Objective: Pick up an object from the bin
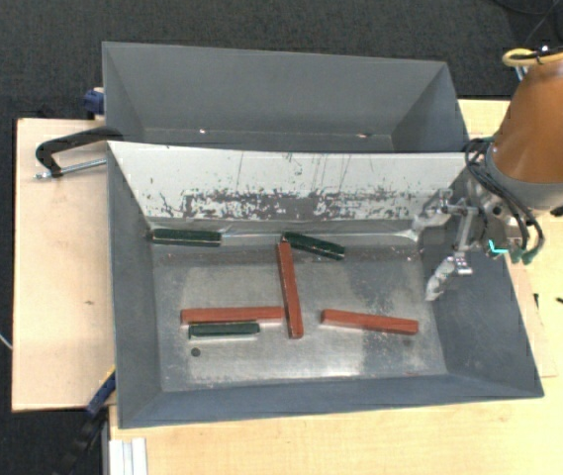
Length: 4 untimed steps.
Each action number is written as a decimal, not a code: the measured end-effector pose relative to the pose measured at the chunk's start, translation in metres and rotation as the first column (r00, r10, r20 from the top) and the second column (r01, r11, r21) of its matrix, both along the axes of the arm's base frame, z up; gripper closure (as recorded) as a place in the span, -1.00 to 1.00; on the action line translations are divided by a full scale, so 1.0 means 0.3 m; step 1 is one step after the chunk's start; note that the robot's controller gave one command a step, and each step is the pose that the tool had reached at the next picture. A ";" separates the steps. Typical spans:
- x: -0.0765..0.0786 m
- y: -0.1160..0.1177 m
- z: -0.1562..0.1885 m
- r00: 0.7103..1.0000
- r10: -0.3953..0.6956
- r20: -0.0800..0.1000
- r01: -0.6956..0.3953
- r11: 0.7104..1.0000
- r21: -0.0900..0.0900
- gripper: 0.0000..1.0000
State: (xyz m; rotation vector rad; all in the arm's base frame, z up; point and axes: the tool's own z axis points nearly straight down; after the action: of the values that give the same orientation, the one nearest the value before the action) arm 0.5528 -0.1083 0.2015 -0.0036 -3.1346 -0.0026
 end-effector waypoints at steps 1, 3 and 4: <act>0.006 0.001 0.015 1.000 0.002 0.009 -0.002 1.000 -0.002 -1.00; -0.012 0.092 -0.419 0.996 0.086 0.005 -0.086 0.996 -0.001 1.00; -0.012 0.092 -0.419 0.996 0.086 0.005 -0.086 0.996 -0.001 1.00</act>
Offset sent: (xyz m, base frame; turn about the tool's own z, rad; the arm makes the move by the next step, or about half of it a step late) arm -0.0110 0.0197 -0.1175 -0.0228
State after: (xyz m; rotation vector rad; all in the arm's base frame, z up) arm 0.5491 -0.0808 0.0757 0.1318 -3.1372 -0.0002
